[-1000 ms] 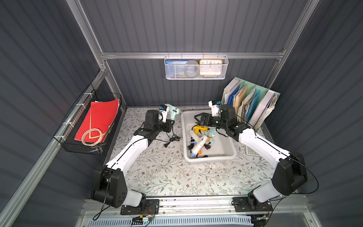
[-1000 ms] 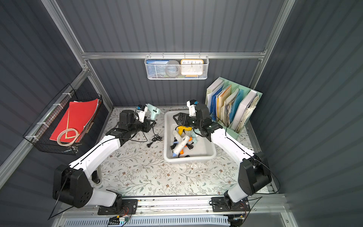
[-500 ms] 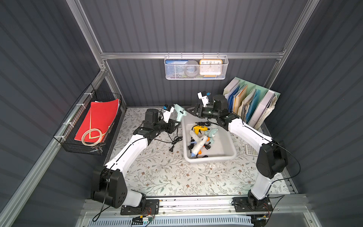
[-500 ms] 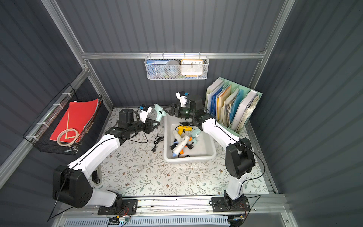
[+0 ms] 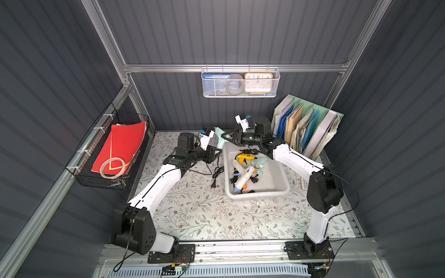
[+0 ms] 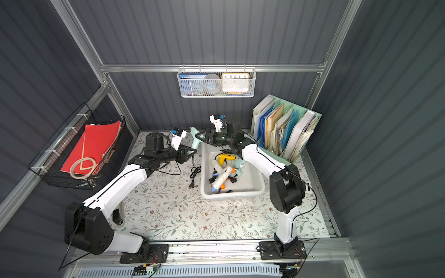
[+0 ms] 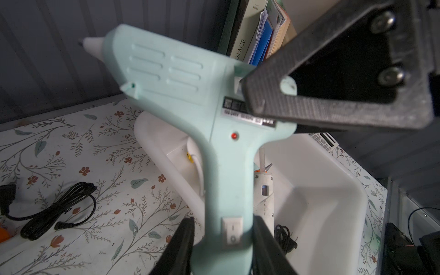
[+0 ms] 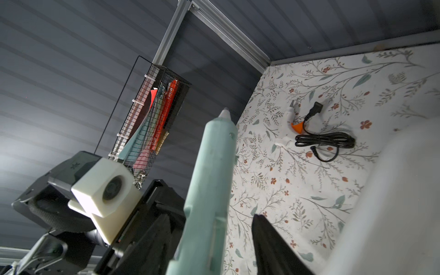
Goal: Put the hot melt glue gun into the storage box
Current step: Place the hot melt adhesive gun in the storage box.
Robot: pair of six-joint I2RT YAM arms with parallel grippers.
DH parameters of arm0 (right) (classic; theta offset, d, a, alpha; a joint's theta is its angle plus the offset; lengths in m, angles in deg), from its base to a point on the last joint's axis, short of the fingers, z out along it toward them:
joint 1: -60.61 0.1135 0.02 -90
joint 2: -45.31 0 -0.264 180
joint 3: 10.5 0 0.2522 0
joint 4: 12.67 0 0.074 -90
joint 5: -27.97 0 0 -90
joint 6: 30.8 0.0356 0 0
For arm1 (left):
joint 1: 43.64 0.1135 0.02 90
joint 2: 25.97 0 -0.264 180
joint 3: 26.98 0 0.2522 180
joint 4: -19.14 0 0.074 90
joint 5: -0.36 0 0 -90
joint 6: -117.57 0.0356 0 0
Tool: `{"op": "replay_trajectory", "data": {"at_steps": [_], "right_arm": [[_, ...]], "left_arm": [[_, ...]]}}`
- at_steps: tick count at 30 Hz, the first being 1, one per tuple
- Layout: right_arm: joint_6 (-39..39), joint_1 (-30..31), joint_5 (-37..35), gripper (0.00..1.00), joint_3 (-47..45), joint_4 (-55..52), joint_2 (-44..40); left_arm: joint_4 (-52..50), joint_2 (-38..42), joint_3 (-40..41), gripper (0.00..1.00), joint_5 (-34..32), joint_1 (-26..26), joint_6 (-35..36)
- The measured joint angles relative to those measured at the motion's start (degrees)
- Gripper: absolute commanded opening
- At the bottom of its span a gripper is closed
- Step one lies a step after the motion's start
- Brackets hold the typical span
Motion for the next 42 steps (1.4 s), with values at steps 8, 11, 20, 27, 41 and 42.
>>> {"op": "replay_trajectory", "data": {"at_steps": [8,11,20,27,41,42], "right_arm": [[0.6,0.3,-0.2,0.19,1.8,-0.7,1.0],[0.8,0.3,-0.8,0.02,1.8,-1.5,1.3],[-1.6,0.4,-1.4,0.0,3.2,-4.7,0.8],[-3.9,-0.7,-5.1,0.0,5.6,-6.6,-4.8],[-7.8,-5.9,-16.6,0.0,13.0,-5.0,-13.1],[-8.1,-6.3,-17.7,0.0,12.7,-5.0,-13.4]], "left_arm": [[-0.5,-0.3,-0.5,0.0,-0.9,0.0,0.4],[-1.3,-0.3,-0.6,0.02,-1.7,0.0,0.7],[-2.3,0.8,-0.6,1.0,-3.0,0.0,0.6],[-2.3,9.3,-0.6,1.0,-9.2,0.0,-0.3],[0.1,22.2,2.1,1.0,-36.4,0.0,-10.8],[-0.1,22.0,2.1,1.0,-37.7,0.0,-11.3]]}}
